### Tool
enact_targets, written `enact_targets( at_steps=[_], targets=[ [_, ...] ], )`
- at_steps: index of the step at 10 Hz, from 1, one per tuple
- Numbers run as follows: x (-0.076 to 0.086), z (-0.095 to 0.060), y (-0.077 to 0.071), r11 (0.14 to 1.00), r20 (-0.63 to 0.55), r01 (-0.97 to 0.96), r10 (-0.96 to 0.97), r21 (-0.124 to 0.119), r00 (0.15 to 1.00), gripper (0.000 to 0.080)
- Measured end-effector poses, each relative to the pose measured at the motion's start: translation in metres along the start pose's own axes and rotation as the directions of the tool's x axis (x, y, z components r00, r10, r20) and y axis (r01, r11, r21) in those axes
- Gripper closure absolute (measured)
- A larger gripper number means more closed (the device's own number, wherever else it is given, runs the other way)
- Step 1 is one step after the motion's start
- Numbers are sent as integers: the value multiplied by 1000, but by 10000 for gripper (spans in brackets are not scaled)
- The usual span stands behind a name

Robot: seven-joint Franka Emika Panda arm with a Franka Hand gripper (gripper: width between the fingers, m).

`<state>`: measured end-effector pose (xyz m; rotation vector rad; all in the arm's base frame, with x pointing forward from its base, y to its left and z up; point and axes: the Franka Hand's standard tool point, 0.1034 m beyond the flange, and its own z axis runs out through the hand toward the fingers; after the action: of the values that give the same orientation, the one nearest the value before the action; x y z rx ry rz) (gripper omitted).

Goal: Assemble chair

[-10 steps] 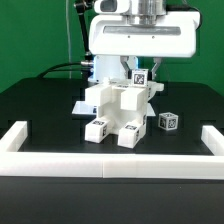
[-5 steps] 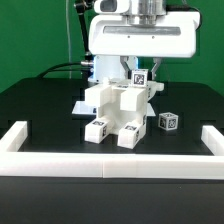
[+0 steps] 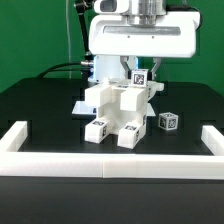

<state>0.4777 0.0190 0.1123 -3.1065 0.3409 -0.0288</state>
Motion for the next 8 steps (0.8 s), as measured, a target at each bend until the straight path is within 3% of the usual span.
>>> enact_targets(
  at_steps=[3,8],
  targets=[
    [0,0,-1,975,3,-221,221,8,975,512],
    [1,0,-2,839,25,-543,542,38,840,512]
  ],
)
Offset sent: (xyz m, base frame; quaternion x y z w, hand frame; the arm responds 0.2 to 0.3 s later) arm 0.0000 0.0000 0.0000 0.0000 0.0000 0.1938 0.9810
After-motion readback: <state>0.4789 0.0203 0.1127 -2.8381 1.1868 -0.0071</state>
